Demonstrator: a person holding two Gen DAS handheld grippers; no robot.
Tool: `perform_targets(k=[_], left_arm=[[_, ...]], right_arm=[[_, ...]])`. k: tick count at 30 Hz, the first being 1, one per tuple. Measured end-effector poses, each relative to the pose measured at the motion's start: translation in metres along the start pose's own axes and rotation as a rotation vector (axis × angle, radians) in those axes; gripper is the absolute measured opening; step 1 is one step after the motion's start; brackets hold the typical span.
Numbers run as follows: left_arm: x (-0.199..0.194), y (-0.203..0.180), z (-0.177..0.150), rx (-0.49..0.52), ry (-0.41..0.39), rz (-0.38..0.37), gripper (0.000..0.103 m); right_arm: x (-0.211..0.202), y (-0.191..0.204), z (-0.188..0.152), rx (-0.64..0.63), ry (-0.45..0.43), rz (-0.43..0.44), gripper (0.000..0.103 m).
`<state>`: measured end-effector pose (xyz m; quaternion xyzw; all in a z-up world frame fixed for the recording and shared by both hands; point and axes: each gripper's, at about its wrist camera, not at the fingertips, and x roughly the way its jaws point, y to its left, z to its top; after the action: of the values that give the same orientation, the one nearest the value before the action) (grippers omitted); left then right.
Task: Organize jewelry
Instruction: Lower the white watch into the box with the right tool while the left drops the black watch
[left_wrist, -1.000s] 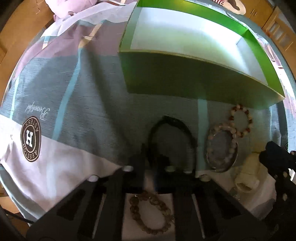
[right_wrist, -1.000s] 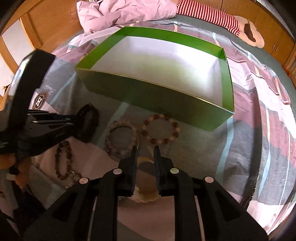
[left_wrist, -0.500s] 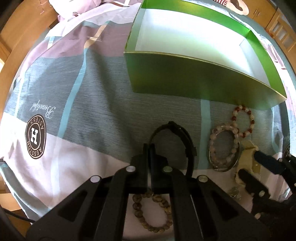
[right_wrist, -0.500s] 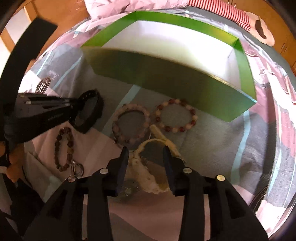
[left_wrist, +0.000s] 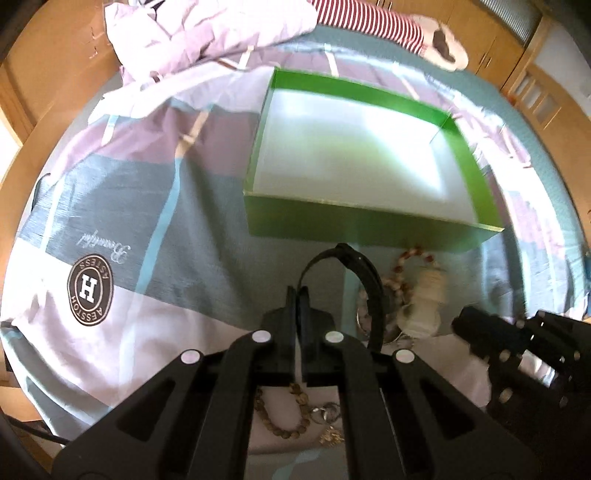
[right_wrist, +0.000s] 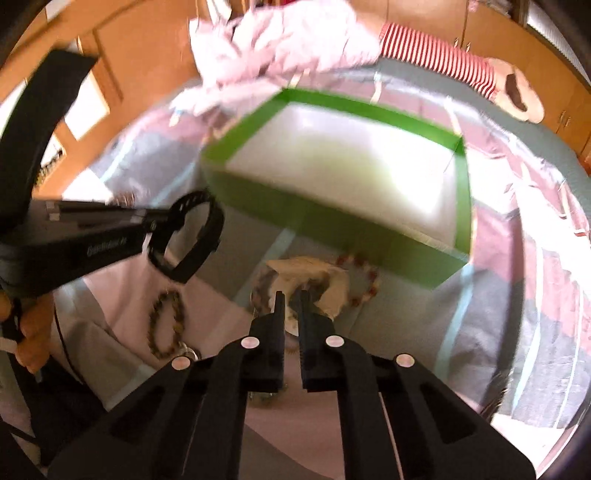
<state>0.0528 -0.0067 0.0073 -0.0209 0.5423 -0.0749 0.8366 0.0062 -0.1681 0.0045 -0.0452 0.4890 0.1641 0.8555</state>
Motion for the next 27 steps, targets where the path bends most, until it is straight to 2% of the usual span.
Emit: perform_targets(k=[3,6,8,9,10,12,16,20,21,24,27], left_arm=[[-0.009,0.001,-0.001,-0.011,-0.013,-0.009,0.002],[-0.003,0.004,0.0,-0.023,-0.005,0.003,0.002],[0.002,0.004,-0.002,-0.029,0.008,0.013,0.002],[0.005,0.004,-0.002,-0.031,0.016,0.017,0.002],[0.008,0.003,-0.002,-0.034,0.022,0.02,0.002],[0.012,0.002,-0.001,-0.035,0.027,0.023,0.002],[0.02,-0.005,0.001,-0.023,0.037,0.019,0.002],[0.028,-0.009,0.001,-0.016,0.053,0.024,0.002],[0.03,-0.008,0.002,-0.017,0.056,0.027,0.002],[0.028,-0.005,0.003,-0.028,0.051,0.027,0.002],[0.016,-0.001,0.008,-0.046,0.021,0.007,0.002]], right_arm=[[-0.013,-0.005,0.005,0.014,-0.038,-0.003,0.005],[-0.006,-0.016,0.001,0.047,-0.021,-0.024,0.005],[0.005,-0.023,-0.003,0.066,-0.004,-0.024,0.014],[0.014,-0.026,-0.004,0.085,0.013,-0.011,0.024],[0.019,-0.025,-0.004,0.099,0.025,0.002,0.029],[0.033,-0.027,-0.001,0.138,0.048,0.041,0.029],[0.052,-0.018,0.014,0.152,0.039,0.059,0.029],[0.081,-0.01,0.021,0.126,0.095,0.036,0.029],[0.086,-0.008,0.02,0.112,0.101,0.005,0.008],[0.08,-0.007,0.02,0.101,0.098,0.005,0.006],[0.054,-0.002,0.022,0.079,0.042,0.002,0.006]])
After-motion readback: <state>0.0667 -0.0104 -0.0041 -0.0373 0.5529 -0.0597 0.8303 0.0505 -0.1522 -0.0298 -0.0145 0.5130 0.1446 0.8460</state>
